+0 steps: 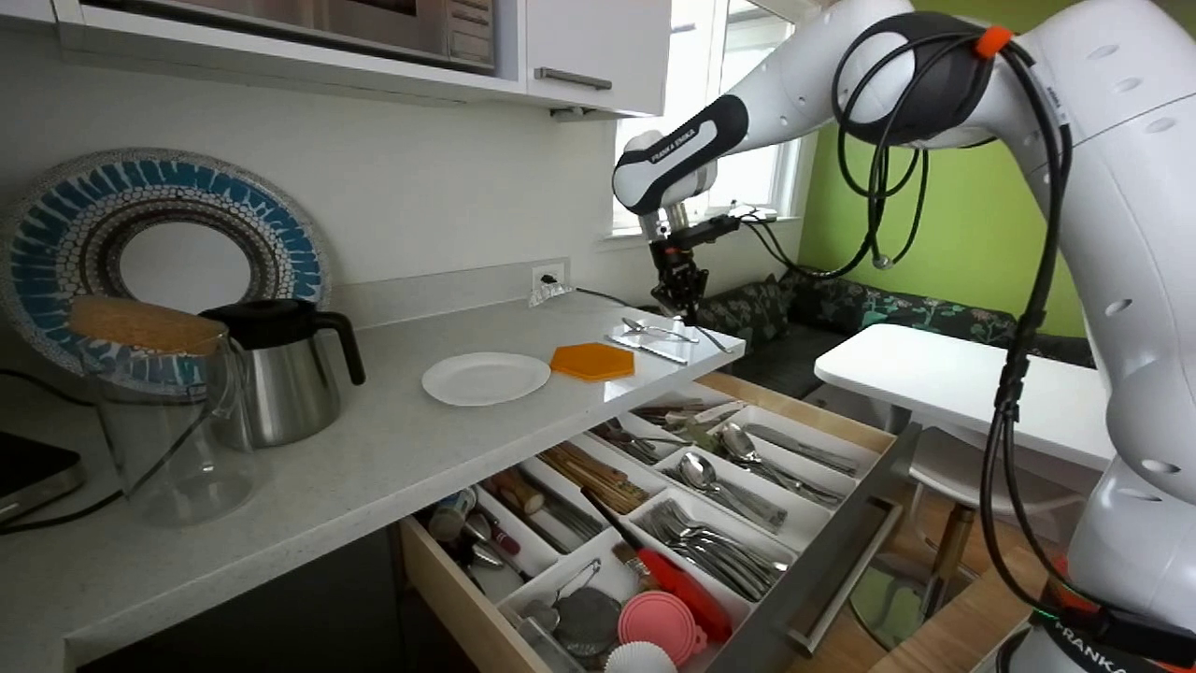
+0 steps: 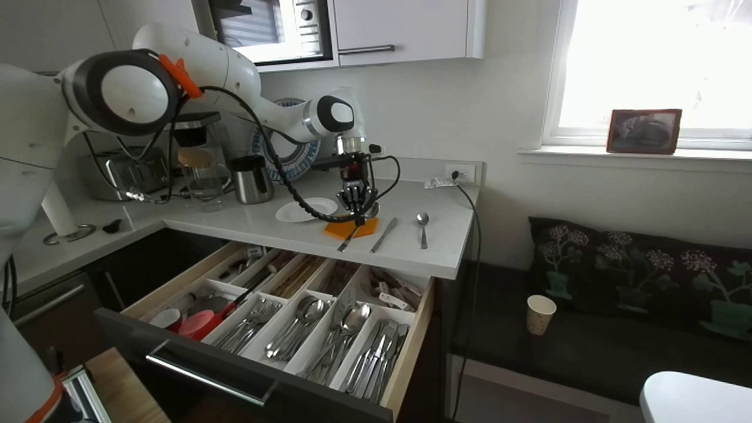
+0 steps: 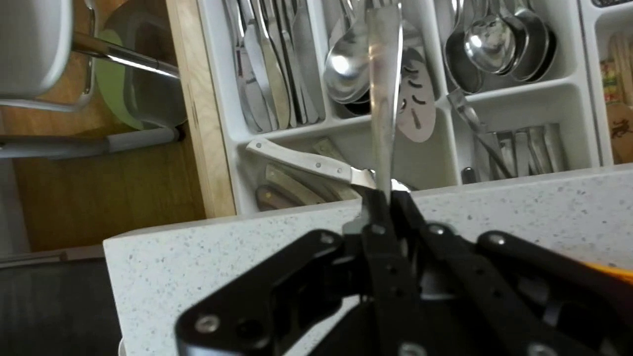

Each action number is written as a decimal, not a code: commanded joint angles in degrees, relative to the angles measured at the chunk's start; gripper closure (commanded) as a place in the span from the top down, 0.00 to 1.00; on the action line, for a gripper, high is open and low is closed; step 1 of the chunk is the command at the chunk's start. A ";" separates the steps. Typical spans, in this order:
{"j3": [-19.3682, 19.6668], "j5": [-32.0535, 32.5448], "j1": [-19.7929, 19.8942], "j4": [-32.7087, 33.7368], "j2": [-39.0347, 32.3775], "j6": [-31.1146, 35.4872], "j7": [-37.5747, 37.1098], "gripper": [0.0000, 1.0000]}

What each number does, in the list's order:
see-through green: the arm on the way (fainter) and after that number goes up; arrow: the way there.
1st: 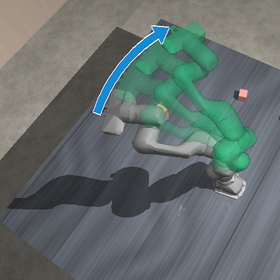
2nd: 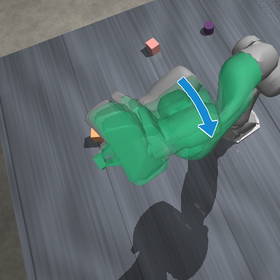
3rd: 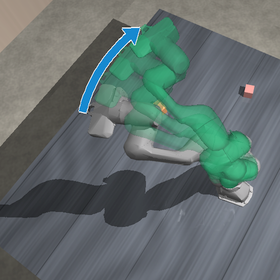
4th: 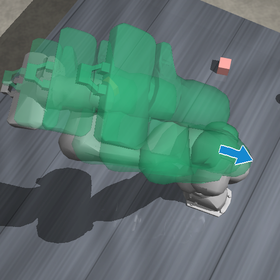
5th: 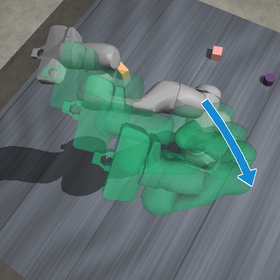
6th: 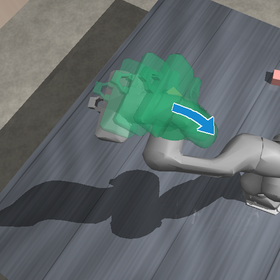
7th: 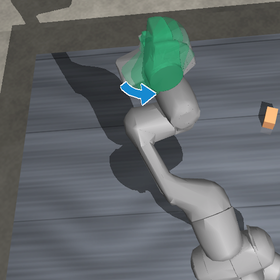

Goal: Remove a spoon from the middle compartment of the opened drawer and put it between the knife and the spoon on the counter top

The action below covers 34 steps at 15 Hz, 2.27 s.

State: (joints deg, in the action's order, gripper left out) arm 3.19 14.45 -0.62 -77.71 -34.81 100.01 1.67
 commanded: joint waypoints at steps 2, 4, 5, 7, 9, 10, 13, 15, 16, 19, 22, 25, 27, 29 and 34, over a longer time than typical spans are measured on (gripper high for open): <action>1.96 3.45 0.80 17.25 -12.18 -6.03 4.30 0.02; 2.59 4.63 1.05 22.95 -16.40 -5.42 6.52 0.02; 2.73 5.19 1.20 25.26 -18.25 -4.65 8.01 0.02; 2.77 5.20 1.21 29.55 -21.55 -4.41 9.93 0.02; 2.42 4.87 0.98 32.61 -23.85 -3.64 12.28 0.02; 2.59 5.10 0.73 34.59 -25.25 -3.47 13.34 0.02; 3.32 5.38 0.29 40.11 -28.80 -3.95 15.56 0.02; 3.48 5.08 0.30 42.96 -30.60 -4.36 16.63 0.02; 3.26 4.98 0.43 43.84 -31.27 -4.30 16.85 0.02; 3.30 4.67 0.53 46.02 -33.08 -3.78 17.23 0.02; 2.98 4.19 0.59 47.58 -34.56 -2.54 16.59 0.02; 2.77 3.85 0.55 48.52 -35.37 -2.49 16.25 0.02; 2.67 3.68 0.52 48.86 -35.69 -2.45 16.21 0.08; 2.60 3.63 0.45 49.16 -35.97 -2.44 16.13 0.22; 2.42 3.61 0.37 49.30 -36.05 -2.68 16.07 0.15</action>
State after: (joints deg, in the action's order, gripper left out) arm 5.78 18.58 -0.40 -31.37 -68.89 97.40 17.61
